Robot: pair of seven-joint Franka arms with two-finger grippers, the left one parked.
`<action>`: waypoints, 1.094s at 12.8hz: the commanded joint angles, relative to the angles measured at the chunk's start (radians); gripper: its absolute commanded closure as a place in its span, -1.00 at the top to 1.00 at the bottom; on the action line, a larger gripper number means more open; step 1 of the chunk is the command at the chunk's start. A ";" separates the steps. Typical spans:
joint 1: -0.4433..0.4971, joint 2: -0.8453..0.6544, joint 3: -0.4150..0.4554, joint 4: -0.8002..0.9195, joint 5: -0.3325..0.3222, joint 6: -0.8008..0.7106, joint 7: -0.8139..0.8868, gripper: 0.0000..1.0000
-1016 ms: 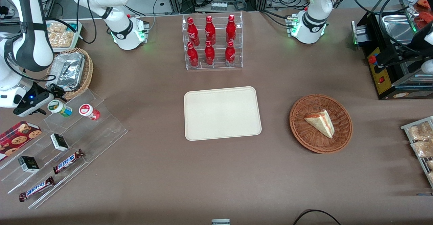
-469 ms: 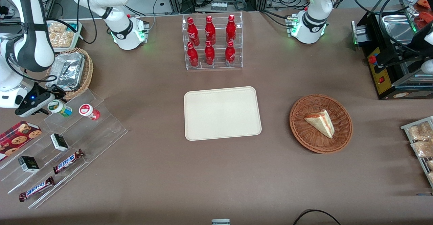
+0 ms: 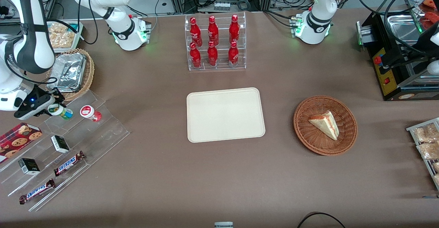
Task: Place green gum on tray
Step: 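Close the right gripper around the green gum cup, then lift the gum cup and carry it over the cream tray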
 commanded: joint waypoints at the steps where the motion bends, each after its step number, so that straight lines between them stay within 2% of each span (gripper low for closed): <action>1: 0.051 0.011 -0.002 0.141 0.022 -0.163 0.072 -1.00; 6: 0.231 0.008 -0.003 0.370 0.022 -0.480 0.357 -1.00; 9: 0.376 0.011 -0.003 0.413 0.023 -0.524 0.578 -1.00; 12: 0.563 0.028 -0.003 0.440 0.023 -0.529 0.882 -1.00; 14: 0.678 0.090 -0.003 0.488 0.025 -0.528 1.069 -1.00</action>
